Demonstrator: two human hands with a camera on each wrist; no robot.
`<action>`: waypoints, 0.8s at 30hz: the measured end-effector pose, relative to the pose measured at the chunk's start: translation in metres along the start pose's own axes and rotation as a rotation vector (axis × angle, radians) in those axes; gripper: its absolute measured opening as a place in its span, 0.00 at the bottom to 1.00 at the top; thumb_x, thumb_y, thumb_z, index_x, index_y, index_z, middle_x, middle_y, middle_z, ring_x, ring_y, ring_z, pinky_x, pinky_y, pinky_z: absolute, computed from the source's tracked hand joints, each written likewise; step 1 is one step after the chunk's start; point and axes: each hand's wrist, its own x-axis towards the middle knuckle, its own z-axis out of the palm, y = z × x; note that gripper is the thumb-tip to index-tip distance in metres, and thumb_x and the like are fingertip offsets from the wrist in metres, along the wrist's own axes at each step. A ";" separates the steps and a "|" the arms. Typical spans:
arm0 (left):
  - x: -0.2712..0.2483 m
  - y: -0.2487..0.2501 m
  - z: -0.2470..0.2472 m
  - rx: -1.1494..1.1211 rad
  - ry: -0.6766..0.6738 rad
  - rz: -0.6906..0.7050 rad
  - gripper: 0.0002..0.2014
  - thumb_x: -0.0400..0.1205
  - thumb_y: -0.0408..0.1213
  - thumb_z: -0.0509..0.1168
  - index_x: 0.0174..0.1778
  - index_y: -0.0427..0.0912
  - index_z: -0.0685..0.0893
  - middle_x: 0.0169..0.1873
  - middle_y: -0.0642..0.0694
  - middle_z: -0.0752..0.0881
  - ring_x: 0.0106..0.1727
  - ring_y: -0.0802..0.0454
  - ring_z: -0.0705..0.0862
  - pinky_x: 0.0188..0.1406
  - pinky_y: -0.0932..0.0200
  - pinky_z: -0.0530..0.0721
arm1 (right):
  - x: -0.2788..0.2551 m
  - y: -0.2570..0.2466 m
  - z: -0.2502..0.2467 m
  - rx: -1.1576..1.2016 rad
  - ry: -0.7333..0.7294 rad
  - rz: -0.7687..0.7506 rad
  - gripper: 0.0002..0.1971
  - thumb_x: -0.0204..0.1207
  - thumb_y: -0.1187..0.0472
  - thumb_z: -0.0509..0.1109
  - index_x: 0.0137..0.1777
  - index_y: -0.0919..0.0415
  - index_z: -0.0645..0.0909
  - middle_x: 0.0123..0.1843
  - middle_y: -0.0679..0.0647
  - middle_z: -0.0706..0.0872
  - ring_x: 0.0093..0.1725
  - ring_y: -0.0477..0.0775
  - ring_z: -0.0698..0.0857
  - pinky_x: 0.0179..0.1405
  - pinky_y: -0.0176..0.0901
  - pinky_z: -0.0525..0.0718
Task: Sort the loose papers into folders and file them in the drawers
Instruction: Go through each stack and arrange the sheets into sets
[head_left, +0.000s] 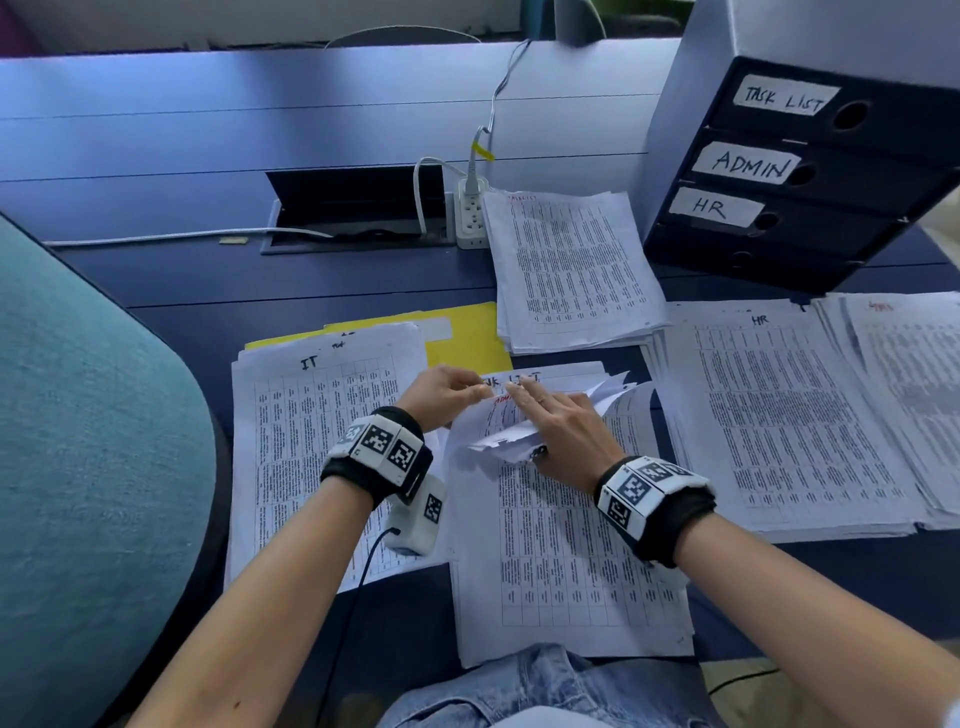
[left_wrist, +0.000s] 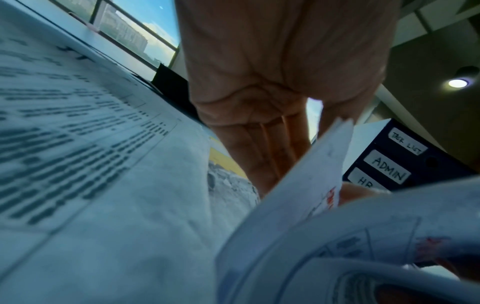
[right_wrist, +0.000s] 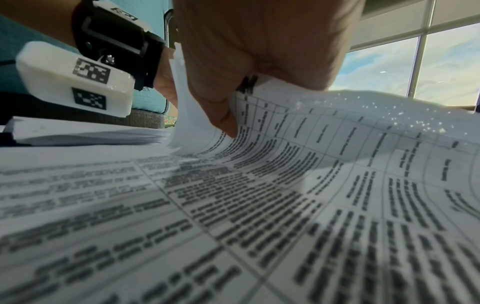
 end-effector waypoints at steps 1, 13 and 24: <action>-0.001 -0.001 -0.002 -0.054 -0.037 -0.028 0.10 0.83 0.40 0.62 0.44 0.38 0.84 0.26 0.49 0.77 0.27 0.57 0.75 0.26 0.69 0.76 | 0.000 0.001 0.001 0.008 0.008 -0.004 0.43 0.63 0.70 0.72 0.80 0.65 0.60 0.78 0.67 0.66 0.65 0.66 0.80 0.67 0.58 0.70; -0.015 0.001 -0.014 -0.257 -0.276 -0.180 0.06 0.79 0.41 0.67 0.49 0.45 0.86 0.39 0.51 0.88 0.37 0.57 0.86 0.36 0.66 0.86 | 0.000 0.005 0.007 0.046 0.068 -0.055 0.46 0.56 0.72 0.75 0.78 0.66 0.64 0.75 0.67 0.71 0.57 0.67 0.84 0.60 0.59 0.76; -0.018 0.005 -0.015 -0.217 -0.297 -0.196 0.10 0.81 0.35 0.65 0.57 0.39 0.83 0.40 0.50 0.86 0.36 0.58 0.85 0.38 0.66 0.85 | -0.001 0.009 0.014 0.009 0.166 -0.111 0.49 0.46 0.72 0.80 0.74 0.69 0.70 0.69 0.72 0.77 0.50 0.68 0.88 0.50 0.63 0.82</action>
